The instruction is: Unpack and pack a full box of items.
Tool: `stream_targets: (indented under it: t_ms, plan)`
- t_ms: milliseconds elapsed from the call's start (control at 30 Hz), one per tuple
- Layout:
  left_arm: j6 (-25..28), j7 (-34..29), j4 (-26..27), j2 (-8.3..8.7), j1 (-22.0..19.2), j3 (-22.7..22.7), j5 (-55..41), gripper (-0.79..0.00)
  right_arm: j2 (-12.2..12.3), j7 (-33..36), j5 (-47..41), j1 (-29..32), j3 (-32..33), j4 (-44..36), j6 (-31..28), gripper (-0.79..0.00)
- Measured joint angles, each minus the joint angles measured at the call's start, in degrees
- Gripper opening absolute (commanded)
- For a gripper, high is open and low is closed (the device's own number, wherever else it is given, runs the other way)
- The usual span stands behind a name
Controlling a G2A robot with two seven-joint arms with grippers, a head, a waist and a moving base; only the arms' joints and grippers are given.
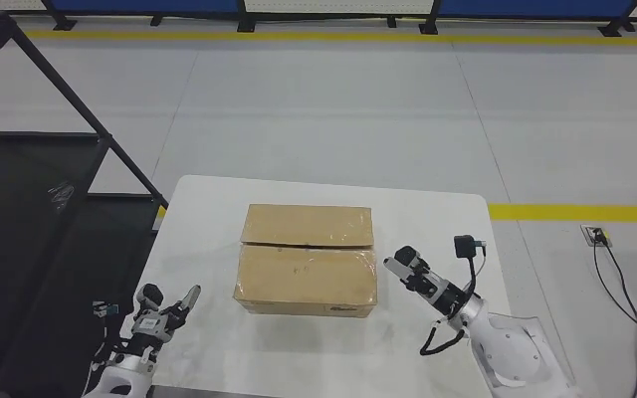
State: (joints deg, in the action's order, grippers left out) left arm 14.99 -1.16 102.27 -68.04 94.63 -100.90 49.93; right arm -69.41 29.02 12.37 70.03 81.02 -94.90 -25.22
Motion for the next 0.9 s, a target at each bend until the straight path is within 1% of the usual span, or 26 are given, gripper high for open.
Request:
stream_targets:
  t_ms: [333,433,667,767,900]
  plan:
    - [0.7,-0.5,0.3,0.0,0.1,0.0,-0.9,0.0,-0.1,-0.3,-0.9,-0.2,-0.8,0.5,0.2,0.0]
    - [2.2,-3.3,0.9,-0.05,-0.7,-0.1,-7.1,0.0,-0.4,0.9,-3.8,-2.5,-2.7,3.7,0.1,0.0]
    - [4.1,-13.6,0.8,0.33,-2.1,-4.0,-25.3,0.0,-0.4,9.3,-15.5,-9.0,-4.0,13.2,-4.1,0.0]
    - [5.1,-18.2,0.2,0.59,-2.5,-5.1,-31.3,0.0,-0.5,11.8,-17.7,-11.3,-4.7,16.5,-4.9,0.0]
    - [5.4,-21.7,-0.2,0.87,-3.0,-6.2,-35.7,0.0,-0.7,13.3,-19.4,-13.7,-6.2,20.0,-5.7,0.0]
